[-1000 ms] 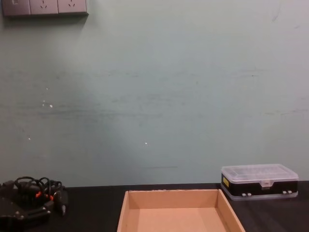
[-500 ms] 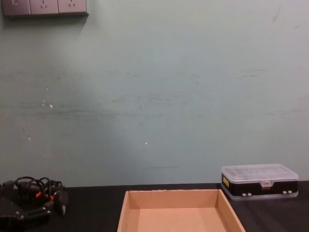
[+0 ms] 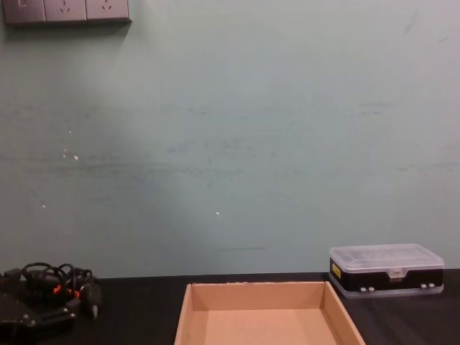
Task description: Use one hand to pick up the angle iron from the table and place it into the box.
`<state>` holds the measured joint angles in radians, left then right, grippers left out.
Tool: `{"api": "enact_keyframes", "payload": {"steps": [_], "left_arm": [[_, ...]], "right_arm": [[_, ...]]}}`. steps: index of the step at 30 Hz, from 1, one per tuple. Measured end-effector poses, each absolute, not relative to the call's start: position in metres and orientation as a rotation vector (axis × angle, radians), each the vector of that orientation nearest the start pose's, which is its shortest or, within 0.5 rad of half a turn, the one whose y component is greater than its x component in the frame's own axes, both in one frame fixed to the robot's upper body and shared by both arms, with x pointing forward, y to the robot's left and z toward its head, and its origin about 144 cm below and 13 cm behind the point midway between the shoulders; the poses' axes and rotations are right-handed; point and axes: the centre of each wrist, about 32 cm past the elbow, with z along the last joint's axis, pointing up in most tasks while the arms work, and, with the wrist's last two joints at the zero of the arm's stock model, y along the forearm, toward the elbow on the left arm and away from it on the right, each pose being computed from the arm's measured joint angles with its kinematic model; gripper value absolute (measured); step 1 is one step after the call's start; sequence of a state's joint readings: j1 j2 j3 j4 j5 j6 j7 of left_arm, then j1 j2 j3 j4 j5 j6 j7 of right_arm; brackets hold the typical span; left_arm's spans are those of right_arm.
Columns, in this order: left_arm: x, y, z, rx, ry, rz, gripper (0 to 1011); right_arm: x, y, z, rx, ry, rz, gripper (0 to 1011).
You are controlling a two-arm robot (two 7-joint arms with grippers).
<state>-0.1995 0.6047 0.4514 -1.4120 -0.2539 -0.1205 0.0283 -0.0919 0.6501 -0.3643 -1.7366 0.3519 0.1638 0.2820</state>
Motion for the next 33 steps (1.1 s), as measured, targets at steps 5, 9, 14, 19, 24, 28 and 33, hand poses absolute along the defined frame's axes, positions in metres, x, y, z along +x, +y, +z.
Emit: {"api": "enact_keyframes", "payload": {"steps": [5,9,14,19,24,28,33], "left_arm": [[0.489,0.31,1.14,0.305,-0.285,1.248,1012],[0.489,0.31,1.14,0.304,-0.285,1.248,1011],[0.489,0.31,1.14,0.304,-0.285,1.248,1011],[0.489,0.31,1.14,0.305,-0.285,1.248,1011],[0.489,0.31,1.14,0.304,-0.285,1.248,1011],[0.489,0.31,1.14,0.305,-0.285,1.248,1011],[0.489,0.31,1.14,0.304,-0.285,1.248,1011]], "right_arm": [[0.409,-0.283,1.148,-0.392,0.042,-0.875,450],[0.409,-0.28,1.155,-0.367,0.016,-0.86,450],[0.414,-0.274,1.168,-0.337,-0.017,-0.845,450],[0.432,-0.266,1.184,-0.318,-0.05,-0.839,450],[0.457,-0.258,1.195,-0.31,-0.045,-0.855,450],[0.479,-0.257,1.2,-0.299,-0.019,-0.878,450],[0.512,-0.255,1.208,-0.303,0.03,-0.886,450]]}}
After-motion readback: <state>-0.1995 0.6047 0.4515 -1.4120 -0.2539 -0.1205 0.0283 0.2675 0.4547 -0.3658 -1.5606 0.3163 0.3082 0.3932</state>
